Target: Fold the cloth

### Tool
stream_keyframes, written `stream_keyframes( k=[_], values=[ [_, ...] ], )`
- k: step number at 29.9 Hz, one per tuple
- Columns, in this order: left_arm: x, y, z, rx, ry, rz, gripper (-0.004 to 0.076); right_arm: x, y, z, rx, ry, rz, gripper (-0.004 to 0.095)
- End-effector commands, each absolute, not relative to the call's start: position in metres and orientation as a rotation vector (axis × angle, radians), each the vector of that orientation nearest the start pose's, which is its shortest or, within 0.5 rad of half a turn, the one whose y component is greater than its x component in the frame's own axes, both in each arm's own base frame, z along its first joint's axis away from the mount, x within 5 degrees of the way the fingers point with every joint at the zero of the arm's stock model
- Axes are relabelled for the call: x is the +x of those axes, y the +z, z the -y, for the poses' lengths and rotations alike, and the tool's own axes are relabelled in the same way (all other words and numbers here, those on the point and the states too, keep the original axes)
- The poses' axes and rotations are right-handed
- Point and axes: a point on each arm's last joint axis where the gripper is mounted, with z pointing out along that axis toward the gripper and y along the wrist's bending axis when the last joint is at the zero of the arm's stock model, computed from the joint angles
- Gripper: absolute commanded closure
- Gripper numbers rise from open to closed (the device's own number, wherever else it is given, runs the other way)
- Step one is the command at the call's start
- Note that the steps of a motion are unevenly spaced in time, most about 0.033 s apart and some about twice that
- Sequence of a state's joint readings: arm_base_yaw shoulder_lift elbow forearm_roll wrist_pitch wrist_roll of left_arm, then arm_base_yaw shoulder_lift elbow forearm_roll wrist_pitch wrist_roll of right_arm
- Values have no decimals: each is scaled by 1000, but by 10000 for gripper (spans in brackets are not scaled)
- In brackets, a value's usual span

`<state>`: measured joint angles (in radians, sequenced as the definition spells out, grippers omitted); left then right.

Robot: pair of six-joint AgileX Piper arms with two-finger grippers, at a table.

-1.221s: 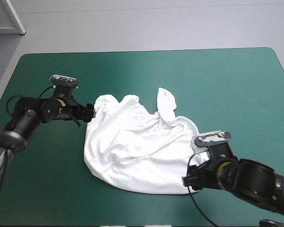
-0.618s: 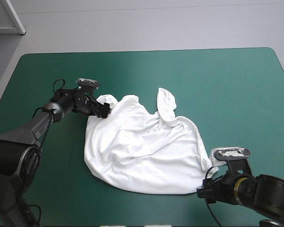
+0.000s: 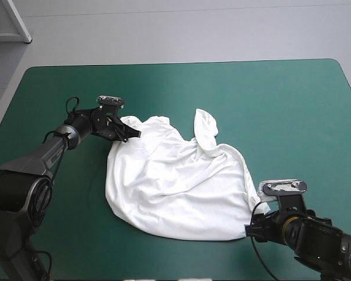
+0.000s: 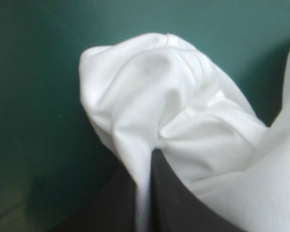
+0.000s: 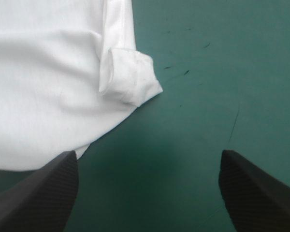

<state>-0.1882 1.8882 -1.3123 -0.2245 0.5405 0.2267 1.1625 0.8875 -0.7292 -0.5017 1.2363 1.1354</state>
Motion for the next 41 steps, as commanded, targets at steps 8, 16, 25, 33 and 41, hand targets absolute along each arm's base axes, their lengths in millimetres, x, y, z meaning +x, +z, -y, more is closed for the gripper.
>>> stream_keyframes(
  k=[8, 16, 25, 33, 41],
  values=[
    [382, 246, 86, 356, -217, -2499, 734, 127, 289, -107, -196, -3, -2527, 235],
    [377, 254, 86, 363, -222, -2504, 734, 170, 259, -106, -241, 55, -2673, 251],
    [373, 257, 85, 369, -227, -2515, 734, 190, 223, -123, -294, 89, -2801, 500],
    [375, 259, 85, 364, -215, -2488, 734, 194, 226, -124, -323, 85, -2742, 918],
    [349, 331, 75, 391, -120, -2259, 734, 192, 330, -112, -282, 129, -2459, 918]
  ],
)
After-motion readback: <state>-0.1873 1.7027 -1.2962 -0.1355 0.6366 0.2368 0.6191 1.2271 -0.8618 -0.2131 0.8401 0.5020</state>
